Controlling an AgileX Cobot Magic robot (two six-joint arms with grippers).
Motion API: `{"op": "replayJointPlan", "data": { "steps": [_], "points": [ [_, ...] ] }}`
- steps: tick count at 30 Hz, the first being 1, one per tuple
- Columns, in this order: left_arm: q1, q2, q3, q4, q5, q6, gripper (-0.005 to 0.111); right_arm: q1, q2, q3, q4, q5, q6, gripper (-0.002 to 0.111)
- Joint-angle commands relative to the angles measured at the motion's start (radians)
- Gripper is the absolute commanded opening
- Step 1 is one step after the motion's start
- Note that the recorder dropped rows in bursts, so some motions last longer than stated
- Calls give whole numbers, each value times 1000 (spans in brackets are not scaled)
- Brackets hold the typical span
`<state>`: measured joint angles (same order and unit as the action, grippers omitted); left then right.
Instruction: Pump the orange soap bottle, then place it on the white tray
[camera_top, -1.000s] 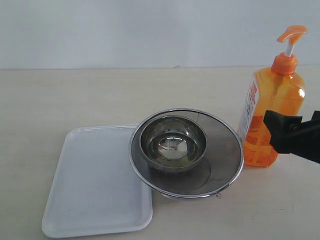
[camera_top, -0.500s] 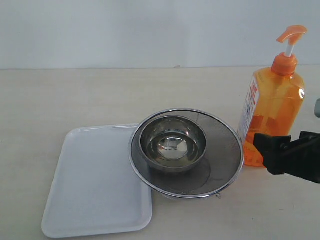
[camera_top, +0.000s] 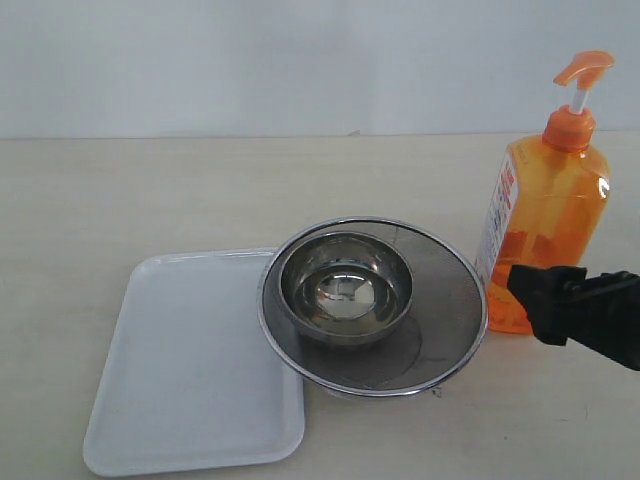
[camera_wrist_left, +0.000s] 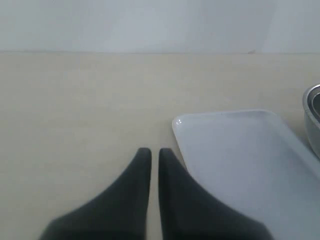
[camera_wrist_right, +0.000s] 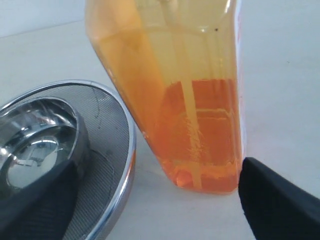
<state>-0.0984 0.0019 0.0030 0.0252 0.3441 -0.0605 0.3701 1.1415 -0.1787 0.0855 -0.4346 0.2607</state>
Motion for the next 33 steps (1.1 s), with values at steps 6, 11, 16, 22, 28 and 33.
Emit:
{"op": "replayJointPlan", "data": {
  "steps": [6,11,16,22,28,33],
  "points": [
    [-5,-2,-3,-3,-3,2,5,-2,-3,6,-11,10,-8,78],
    [-5,-2,-3,29,-6,31,5,-2,-3,6,-14,12,-13,78],
    [-5,-2,-3,127,-47,91,5,-2,-3,6,-14,12,-15,78],
    [-5,-2,-3,95,-303,52,5,-2,-3,6,-14,12,-15,78],
    [-5,-2,-3,95,-355,52,5,-2,-3,6,-14,17,-41,78],
    [-5,-2,-3,95,-351,52,5,-2,-3,6,-14,21,-41,78]
  ]
}}
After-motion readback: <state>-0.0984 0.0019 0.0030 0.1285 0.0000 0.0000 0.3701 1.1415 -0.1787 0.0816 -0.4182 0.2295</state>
